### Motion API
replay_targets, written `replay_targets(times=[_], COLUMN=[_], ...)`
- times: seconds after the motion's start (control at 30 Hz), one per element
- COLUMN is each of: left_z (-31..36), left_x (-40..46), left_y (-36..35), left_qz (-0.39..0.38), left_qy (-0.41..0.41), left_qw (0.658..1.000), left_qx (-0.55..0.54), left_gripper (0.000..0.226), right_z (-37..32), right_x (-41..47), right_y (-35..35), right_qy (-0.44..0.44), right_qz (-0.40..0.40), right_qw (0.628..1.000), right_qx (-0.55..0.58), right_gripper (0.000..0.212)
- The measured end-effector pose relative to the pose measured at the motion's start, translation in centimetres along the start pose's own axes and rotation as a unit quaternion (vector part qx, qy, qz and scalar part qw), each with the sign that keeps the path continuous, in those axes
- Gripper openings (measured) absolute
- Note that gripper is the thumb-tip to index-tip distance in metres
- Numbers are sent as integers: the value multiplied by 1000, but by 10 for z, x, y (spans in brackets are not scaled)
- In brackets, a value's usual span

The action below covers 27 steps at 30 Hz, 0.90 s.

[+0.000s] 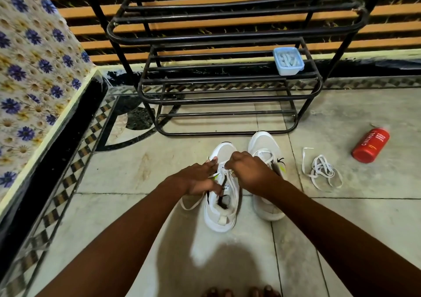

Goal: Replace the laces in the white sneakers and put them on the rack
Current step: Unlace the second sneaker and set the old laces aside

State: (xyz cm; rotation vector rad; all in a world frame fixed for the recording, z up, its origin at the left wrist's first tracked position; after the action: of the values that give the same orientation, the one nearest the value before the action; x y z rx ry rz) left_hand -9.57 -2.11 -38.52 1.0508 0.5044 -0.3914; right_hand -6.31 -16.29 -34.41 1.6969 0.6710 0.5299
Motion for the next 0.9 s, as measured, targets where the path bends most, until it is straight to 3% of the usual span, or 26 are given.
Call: replay_targets(times=[0.2, 0.37, 0.43, 0.53, 0.63, 0.73, 0.9], left_z=[-3, -7, -8, -10, -12, -7, -1], left_x=[-4, 0, 1, 1, 1, -3, -5], left_y=[-2, -5, -6, -6, -8, -9, -20], left_qz=[21, 36, 37, 48, 54, 86, 184], left_qy=[-4, -4, -5, -5, -10, -26, -73], left_qw=[1000, 999, 998, 997, 996, 995, 980], left_qx=[-18, -32, -41, -59, -72, -43, 32], left_gripper=[125, 131, 128, 119, 115, 97, 75], right_z=[-7, -11, -10, -9, -9, -10, 5], right_x=[11, 8, 5, 1, 0, 5, 7], right_y=[6, 13, 14, 12, 9, 5, -3], right_qy=[2, 31, 45, 70, 62, 56, 40], right_qz=[-19, 53, 93, 118, 84, 52, 45], right_qw=[990, 984, 984, 986, 993, 996, 997], right_qx=[-137, -167, -146, -89, -59, -42, 41], right_gripper=[31, 31, 22, 37, 36, 45, 24])
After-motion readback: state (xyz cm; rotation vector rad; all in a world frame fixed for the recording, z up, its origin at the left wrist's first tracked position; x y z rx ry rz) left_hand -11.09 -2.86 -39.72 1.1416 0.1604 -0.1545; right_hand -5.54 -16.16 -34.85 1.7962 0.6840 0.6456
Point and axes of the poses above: each hand's wrist, its own x-axis towards the middle knuckle, its own y-axis out of the back of the hand, z = x × y, the point moved 7 cm from there along x, towards the middle knuckle, and after that the axes turned 8 degrees about z, right-handed, at the moved point
